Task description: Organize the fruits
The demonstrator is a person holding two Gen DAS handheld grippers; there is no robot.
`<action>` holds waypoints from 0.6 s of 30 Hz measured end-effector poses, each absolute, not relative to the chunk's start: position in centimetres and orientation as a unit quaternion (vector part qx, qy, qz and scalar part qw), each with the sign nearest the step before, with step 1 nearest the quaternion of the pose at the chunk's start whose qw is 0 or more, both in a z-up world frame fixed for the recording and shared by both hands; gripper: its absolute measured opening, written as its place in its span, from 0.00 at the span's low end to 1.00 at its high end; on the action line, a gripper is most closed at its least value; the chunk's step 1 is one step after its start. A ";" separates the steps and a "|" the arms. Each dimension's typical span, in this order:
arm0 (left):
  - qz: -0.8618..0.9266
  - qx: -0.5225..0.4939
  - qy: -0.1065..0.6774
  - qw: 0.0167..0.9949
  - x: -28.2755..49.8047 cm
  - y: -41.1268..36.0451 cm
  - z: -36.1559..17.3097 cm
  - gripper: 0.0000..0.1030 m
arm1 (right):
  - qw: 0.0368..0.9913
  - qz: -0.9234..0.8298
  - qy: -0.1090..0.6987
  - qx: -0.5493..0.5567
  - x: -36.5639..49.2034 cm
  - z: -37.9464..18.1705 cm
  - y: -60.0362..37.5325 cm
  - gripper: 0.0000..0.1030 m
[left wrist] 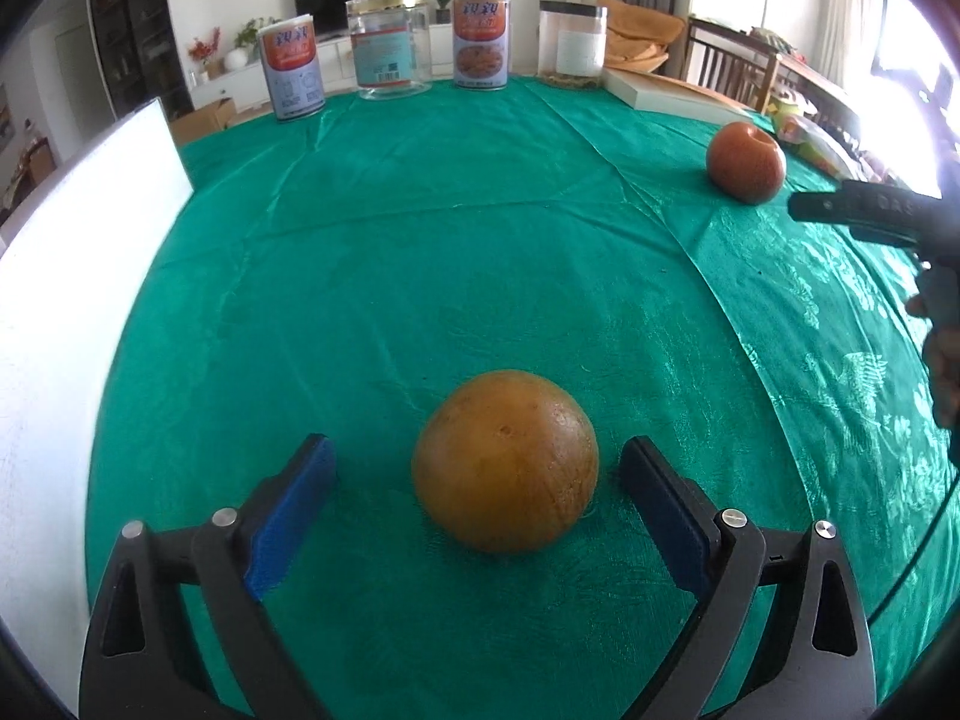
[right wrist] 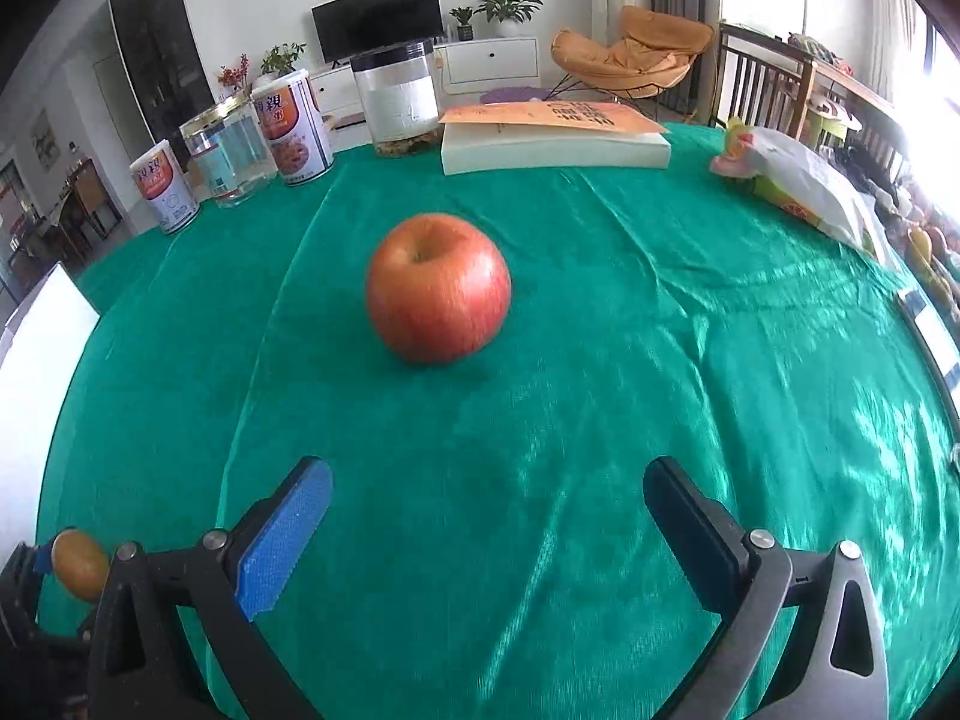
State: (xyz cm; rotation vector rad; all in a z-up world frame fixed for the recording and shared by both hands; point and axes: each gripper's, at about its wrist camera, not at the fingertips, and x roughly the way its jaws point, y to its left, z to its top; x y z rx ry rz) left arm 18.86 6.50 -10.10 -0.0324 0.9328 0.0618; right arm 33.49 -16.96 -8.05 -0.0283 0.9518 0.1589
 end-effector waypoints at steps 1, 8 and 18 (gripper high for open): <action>0.030 -0.015 0.450 0.893 18.9 6.5 -10.1 0.94 | 0.886 0.075 0.457 -0.022 34.6 -8.3 -16.4 1.00; 0.030 -0.016 0.450 0.893 18.9 6.5 -10.1 0.95 | 0.881 0.086 0.465 -0.027 39.1 -8.9 -14.2 0.77; 0.030 -0.016 0.450 0.893 18.9 6.5 -10.1 0.95 | 0.849 0.135 0.511 0.001 30.8 -6.6 -15.4 0.66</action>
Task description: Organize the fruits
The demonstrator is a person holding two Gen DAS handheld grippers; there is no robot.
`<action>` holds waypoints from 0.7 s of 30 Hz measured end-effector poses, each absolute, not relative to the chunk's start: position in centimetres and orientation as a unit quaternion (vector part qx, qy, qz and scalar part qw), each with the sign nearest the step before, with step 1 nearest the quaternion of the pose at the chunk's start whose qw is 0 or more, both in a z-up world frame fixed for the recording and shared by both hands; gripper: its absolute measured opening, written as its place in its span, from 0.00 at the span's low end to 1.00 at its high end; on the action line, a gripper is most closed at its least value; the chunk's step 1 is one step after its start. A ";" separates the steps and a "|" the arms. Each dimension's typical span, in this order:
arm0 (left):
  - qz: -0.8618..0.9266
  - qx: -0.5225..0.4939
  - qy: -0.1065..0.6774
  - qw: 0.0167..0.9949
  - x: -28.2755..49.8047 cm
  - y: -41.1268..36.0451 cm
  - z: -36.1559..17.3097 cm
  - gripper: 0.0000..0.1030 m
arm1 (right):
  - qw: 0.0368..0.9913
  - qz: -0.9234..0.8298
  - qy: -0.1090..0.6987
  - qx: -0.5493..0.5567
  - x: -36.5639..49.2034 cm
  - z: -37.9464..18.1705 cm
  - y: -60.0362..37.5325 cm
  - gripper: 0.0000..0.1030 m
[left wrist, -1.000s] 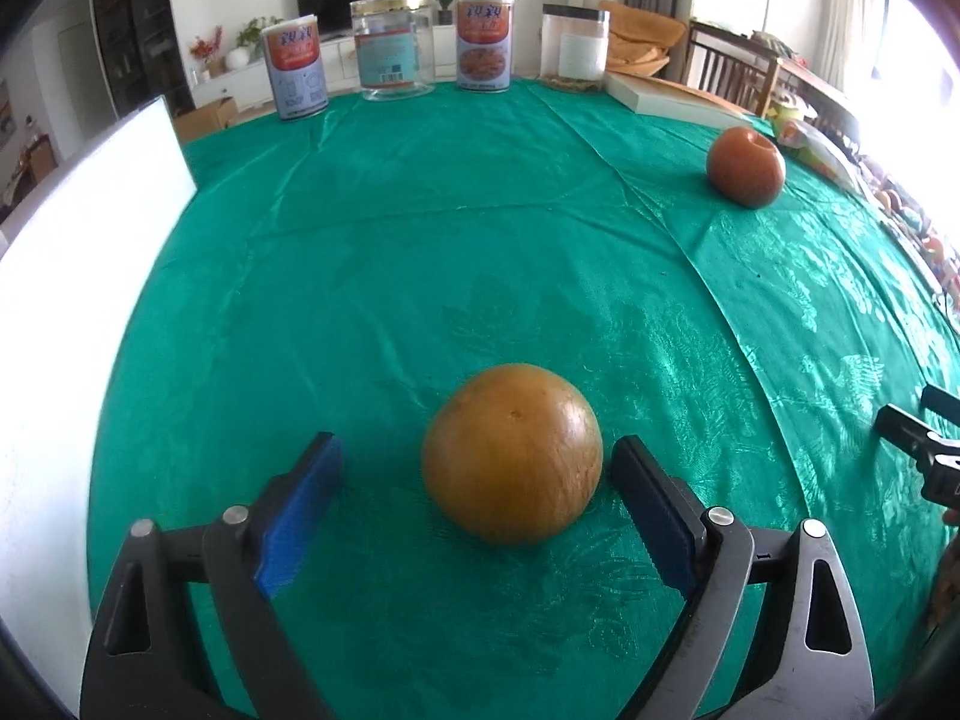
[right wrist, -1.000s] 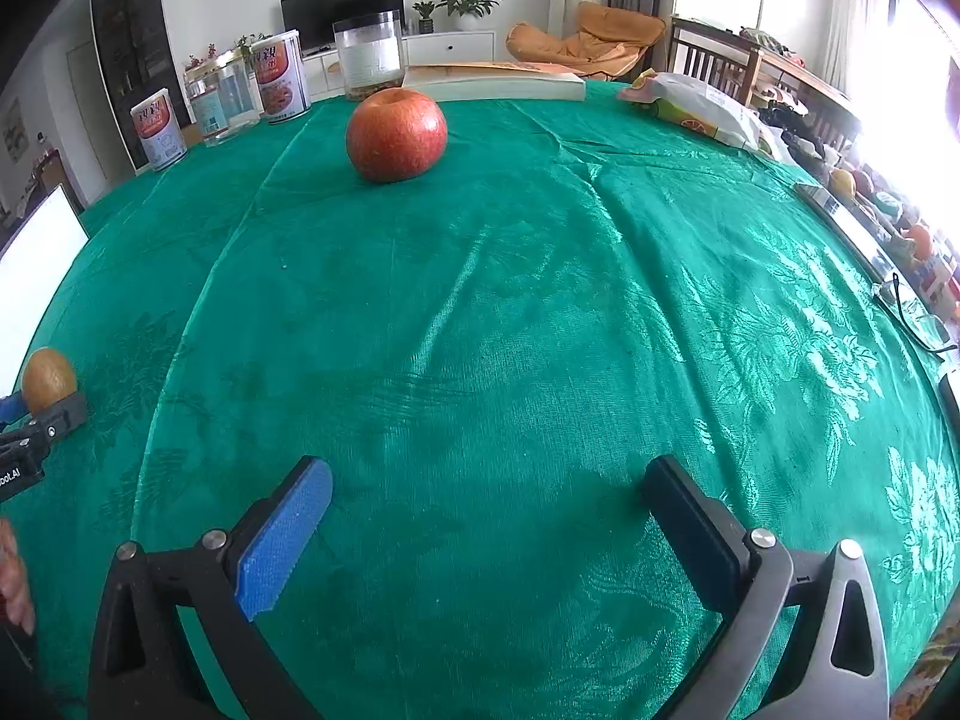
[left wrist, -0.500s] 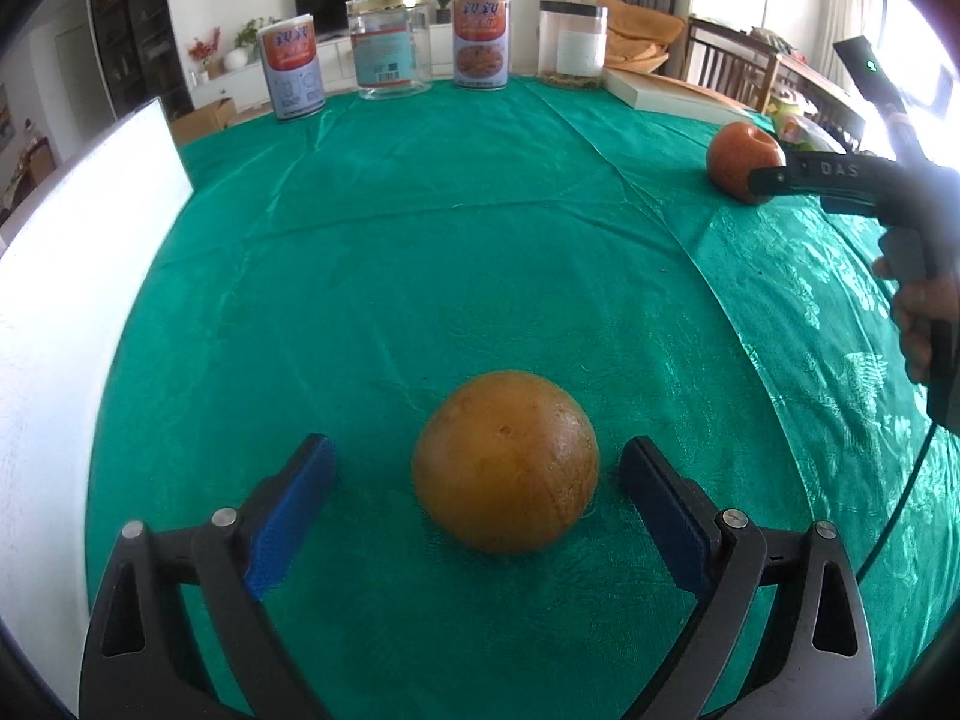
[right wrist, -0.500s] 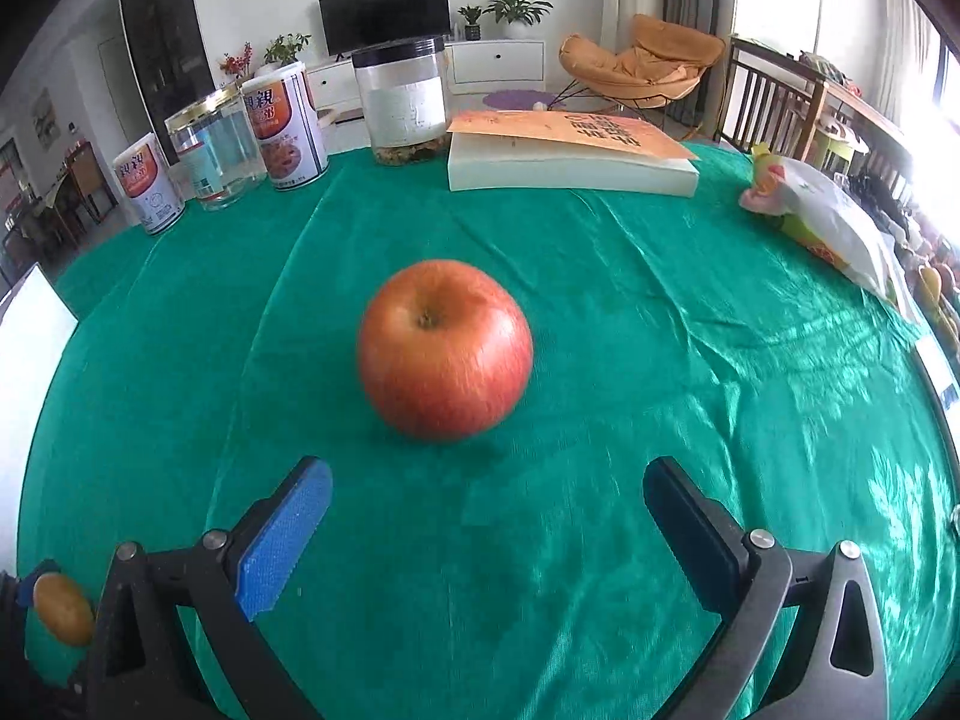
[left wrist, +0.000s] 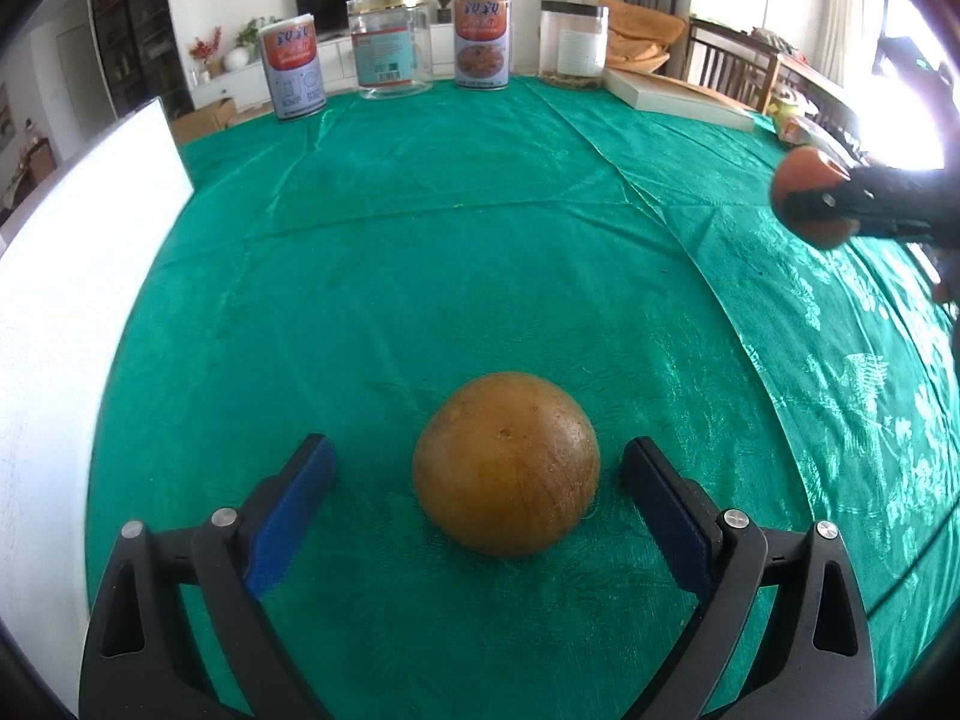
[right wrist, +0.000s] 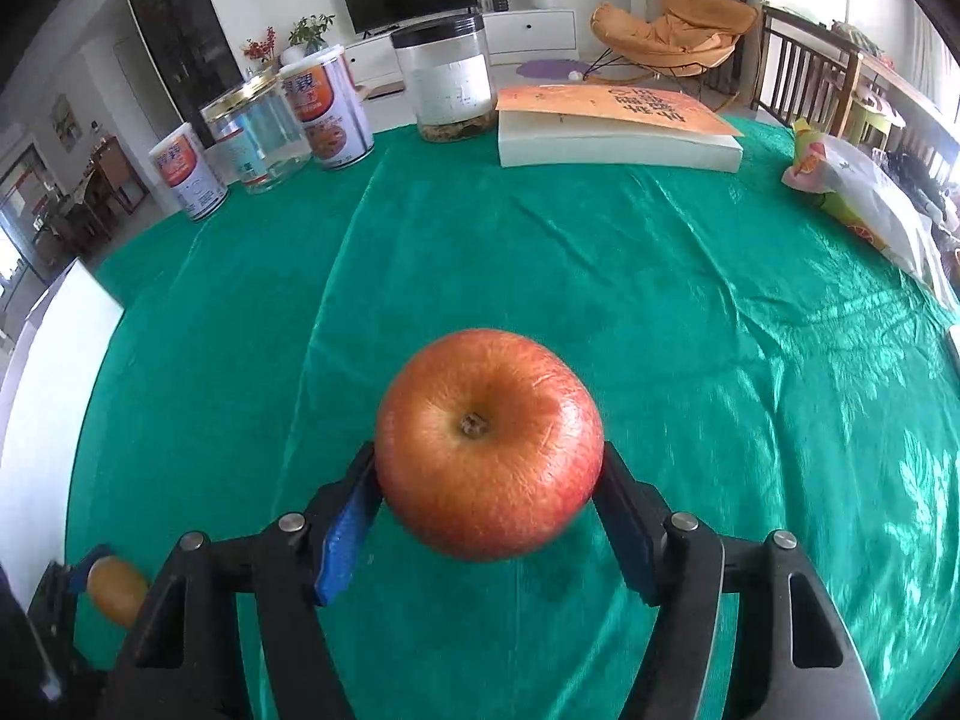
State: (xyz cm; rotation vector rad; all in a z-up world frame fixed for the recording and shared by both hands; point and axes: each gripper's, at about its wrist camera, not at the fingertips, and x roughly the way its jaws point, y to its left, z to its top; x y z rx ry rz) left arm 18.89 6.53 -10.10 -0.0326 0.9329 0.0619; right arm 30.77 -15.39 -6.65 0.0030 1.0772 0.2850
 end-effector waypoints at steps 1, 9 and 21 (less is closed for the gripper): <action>0.030 -0.016 0.450 0.893 18.9 6.5 -10.1 0.95 | 0.844 0.142 0.517 -0.003 28.8 -6.4 -15.3 0.66; 0.030 -0.016 0.450 0.893 18.9 6.5 -10.1 0.95 | 0.867 0.147 0.475 -0.038 16.5 -8.9 -13.5 0.67; 0.030 -0.016 0.450 0.893 18.9 6.5 -10.1 0.95 | 0.879 0.103 0.461 -0.058 15.8 -10.5 -13.0 1.00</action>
